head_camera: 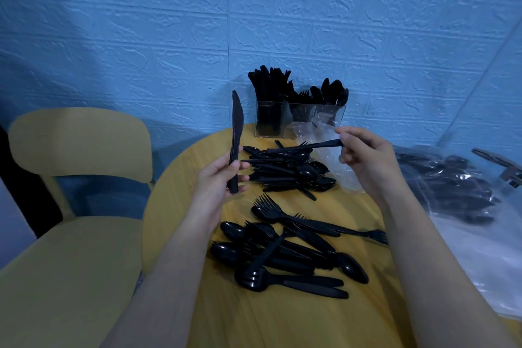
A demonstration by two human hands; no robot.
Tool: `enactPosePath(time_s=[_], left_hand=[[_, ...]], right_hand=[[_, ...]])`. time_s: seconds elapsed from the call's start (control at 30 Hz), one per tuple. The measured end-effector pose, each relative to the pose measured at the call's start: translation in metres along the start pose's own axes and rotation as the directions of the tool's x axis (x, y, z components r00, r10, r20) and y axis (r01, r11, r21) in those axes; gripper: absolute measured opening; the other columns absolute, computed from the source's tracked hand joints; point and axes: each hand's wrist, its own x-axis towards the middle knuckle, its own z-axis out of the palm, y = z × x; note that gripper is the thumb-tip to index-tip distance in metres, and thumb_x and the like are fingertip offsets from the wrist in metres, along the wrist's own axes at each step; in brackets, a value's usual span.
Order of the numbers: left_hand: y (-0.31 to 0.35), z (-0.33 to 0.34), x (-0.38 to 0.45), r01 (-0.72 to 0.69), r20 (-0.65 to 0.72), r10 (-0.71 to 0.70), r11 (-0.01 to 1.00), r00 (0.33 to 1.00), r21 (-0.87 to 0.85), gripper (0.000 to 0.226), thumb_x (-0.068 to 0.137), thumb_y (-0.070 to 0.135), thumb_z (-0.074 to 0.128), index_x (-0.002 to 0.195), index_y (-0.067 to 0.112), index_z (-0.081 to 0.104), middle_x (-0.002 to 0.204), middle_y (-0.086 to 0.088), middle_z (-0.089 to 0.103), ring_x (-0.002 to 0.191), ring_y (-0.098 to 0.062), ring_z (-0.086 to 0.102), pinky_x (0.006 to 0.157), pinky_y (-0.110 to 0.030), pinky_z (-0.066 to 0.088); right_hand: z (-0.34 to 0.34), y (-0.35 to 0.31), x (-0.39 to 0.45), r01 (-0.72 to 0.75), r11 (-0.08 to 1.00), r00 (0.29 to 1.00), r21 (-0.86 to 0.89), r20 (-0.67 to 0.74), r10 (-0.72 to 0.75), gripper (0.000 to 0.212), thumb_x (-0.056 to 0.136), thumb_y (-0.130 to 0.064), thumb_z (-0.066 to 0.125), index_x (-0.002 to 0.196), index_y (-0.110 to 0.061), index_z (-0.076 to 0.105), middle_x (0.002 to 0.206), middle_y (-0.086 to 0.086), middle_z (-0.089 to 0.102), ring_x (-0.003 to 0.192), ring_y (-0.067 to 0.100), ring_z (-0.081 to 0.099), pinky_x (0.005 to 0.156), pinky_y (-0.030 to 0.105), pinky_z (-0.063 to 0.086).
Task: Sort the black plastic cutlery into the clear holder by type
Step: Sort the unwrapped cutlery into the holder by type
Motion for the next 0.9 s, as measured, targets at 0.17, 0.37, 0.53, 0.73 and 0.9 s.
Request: enactPosePath(time_s=[0.17, 0.37, 0.53, 0.73, 0.9], left_hand=[[-0.001, -0.002, 0.002, -0.051, -0.052, 0.054, 0.997, 0.997, 0.05, 0.036, 0.096, 0.006, 0.05, 0.13, 0.014, 0.057, 0.089, 0.002, 0.069, 0.075, -0.01, 0.062, 0.063, -0.019, 0.055], [-0.003, 0.005, -0.001, -0.145, -0.035, 0.157, 0.961, 0.987, 0.236, 0.034, 0.094, 0.006, 0.053, 0.124, 0.021, 0.058, 0.086, 0.007, 0.069, 0.076, -0.003, 0.063, 0.073, -0.017, 0.049], [-0.003, 0.009, -0.005, 0.017, 0.204, -0.05, 0.987, 0.978, 0.158, 0.034, 0.093, 0.002, 0.052, 0.121, 0.019, 0.061, 0.092, 0.0, 0.073, 0.073, -0.007, 0.068, 0.064, -0.017, 0.053], [0.002, 0.007, -0.008, 0.122, 0.401, -0.153, 0.987, 0.903, 0.104, 0.033, 0.096, 0.005, 0.045, 0.115, 0.026, 0.061, 0.091, 0.0, 0.073, 0.061, -0.007, 0.059, 0.06, -0.021, 0.053], [0.002, 0.006, -0.008, 0.152, 0.469, -0.156, 0.987, 0.87, 0.048, 0.03, 0.096, 0.012, 0.042, 0.12, 0.021, 0.057, 0.084, 0.0, 0.071, 0.058, -0.003, 0.051, 0.053, -0.017, 0.047]], right_hand=[[0.003, -0.019, 0.003, -0.073, 0.997, 0.949, 0.026, 0.31, 0.061, 0.023, 0.063, -0.024, 0.072, 0.08, -0.01, 0.073, 0.064, 0.002, 0.064, 0.058, 0.012, 0.06, 0.064, 0.02, 0.053], [0.018, -0.022, 0.007, -0.012, 0.978, 0.919, -0.207, 0.383, 0.092, 0.019, 0.072, -0.018, 0.066, 0.085, -0.004, 0.066, 0.061, 0.001, 0.066, 0.051, 0.01, 0.059, 0.058, 0.019, 0.053], [0.032, -0.02, 0.012, 0.048, 0.975, 0.94, -0.216, 0.341, 0.03, 0.011, 0.087, -0.009, 0.061, 0.088, 0.002, 0.064, 0.058, 0.0, 0.066, 0.048, 0.01, 0.058, 0.057, 0.021, 0.052], [0.043, -0.019, 0.016, 0.189, 0.884, 0.964, -0.427, 0.253, -0.084, 0.03, 0.089, -0.021, 0.063, 0.093, 0.008, 0.061, 0.057, -0.003, 0.062, 0.048, 0.009, 0.054, 0.06, 0.032, 0.049], [0.049, -0.019, 0.018, 0.234, 0.853, 0.963, -0.466, 0.229, -0.139, 0.026, 0.09, -0.023, 0.063, 0.091, 0.003, 0.061, 0.068, 0.004, 0.066, 0.049, 0.006, 0.058, 0.054, 0.02, 0.051]])
